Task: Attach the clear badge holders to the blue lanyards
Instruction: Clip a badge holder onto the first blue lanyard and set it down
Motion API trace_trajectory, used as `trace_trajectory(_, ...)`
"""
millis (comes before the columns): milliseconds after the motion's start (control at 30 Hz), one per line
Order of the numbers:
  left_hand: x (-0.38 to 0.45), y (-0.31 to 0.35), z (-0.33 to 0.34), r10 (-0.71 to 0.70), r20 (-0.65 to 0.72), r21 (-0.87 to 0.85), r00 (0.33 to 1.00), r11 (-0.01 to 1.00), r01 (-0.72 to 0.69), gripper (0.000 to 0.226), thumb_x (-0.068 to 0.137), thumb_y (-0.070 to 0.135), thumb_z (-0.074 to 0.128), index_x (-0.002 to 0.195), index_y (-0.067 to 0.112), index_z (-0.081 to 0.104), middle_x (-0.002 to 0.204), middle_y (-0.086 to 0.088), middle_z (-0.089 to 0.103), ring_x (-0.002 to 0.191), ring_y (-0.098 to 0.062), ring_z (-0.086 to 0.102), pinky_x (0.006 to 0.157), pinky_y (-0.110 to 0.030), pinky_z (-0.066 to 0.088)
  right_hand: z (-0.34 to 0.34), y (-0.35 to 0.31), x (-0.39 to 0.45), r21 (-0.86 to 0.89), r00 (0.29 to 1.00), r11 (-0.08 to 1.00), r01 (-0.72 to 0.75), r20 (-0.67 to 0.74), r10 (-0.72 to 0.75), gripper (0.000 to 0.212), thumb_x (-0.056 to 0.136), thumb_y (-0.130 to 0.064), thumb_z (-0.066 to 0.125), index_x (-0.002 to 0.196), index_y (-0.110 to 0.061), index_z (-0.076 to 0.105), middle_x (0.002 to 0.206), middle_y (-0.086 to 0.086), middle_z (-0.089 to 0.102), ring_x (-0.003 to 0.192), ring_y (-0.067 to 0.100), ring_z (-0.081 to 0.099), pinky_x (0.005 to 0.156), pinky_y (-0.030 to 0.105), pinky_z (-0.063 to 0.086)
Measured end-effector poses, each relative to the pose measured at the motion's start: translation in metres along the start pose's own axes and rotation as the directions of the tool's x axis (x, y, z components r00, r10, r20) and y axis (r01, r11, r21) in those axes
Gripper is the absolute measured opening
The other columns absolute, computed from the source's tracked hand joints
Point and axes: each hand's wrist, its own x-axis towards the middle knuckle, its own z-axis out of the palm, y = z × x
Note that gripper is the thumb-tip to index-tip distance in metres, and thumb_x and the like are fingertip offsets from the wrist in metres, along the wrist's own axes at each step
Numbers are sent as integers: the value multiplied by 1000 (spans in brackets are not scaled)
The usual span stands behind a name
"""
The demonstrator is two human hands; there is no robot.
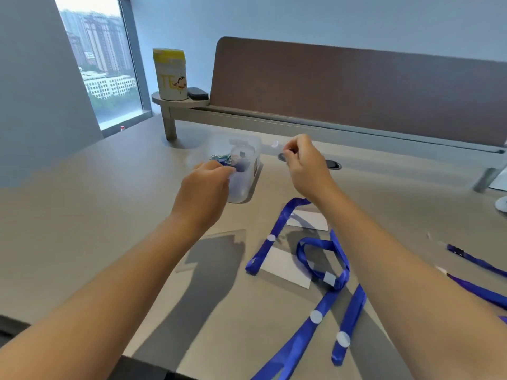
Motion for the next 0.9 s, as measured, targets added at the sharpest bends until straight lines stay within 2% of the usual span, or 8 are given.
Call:
trace_trajectory(67,-16,0,2,15,13,-33,1000,999,-15,20,83,-3,53,100,-4,64,98,-28,67,88,-44,60,73,-46,52,11,12,-18,-17,993,997,-74,94,75,12,94,-11,43,98,-7,54,80,0,53,80,19,52,79,26,49)
trace_trajectory(133,-29,-1,5,31,30,-43,999,999,-30,20,81,-6,54,97,-4,66,93,-28,69,85,-45,62,72,-48,53,23,26,-34,-79,966,985,-154,197,167,18,91,-11,50,101,-5,62,87,4,61,95,24,59,96,45,45)
trace_trajectory(200,-38,-2,8,50,44,-31,998,998,-49,20,77,-9,57,93,-3,68,86,-27,71,78,-44,64,68,-49,54,31,38,-44,-164,922,964,-209,296,250,21,90,-10,50,104,-9,66,101,7,68,107,25,60,103,46,40)
trace_trajectory(300,-45,-5,13,49,52,1,997,999,-49,20,74,-11,59,89,-2,69,82,-26,71,74,-44,65,65,-48,55,36,52,-50,-318,861,935,-160,419,290,25,89,-1,48,106,-6,66,117,12,66,109,26,59,95,32,45)
trace_trajectory(367,-47,-6,17,21,64,5,998,1000,-22,20,75,-10,59,90,-2,69,84,-26,71,77,-43,64,66,-48,55,39,60,-52,-410,844,908,-84,455,284,27,87,-1,52,110,-8,65,120,10,64,108,27,58,89,32,47)
trace_trajectory(533,-47,-9,25,-29,119,-9,992,1000,30,21,75,-10,60,92,-2,68,93,-25,71,85,-43,64,73,-50,54,39,66,-45,-462,824,884,76,528,206,44,90,-8,51,133,-15,48,142,6,47,127,26,46,101,33,40)
trace_trajectory(733,-43,-10,30,-89,152,19,984,996,87,21,82,-3,56,100,-1,66,103,-23,69,94,-40,62,81,-45,52,48,63,-36,-589,760,781,207,599,251,28,86,-8,53,112,-5,64,113,16,66,101,32,62,86,34,49)
trace_trajectory(900,-31,-16,30,-163,159,5,974,986,164,20,86,2,52,102,0,64,105,-23,67,94,-39,59,78,-41,50,46,59,-23,-637,852,701,320,518,81,22,89,-11,51,105,-8,66,107,13,66,95,31,60,82,38,49)
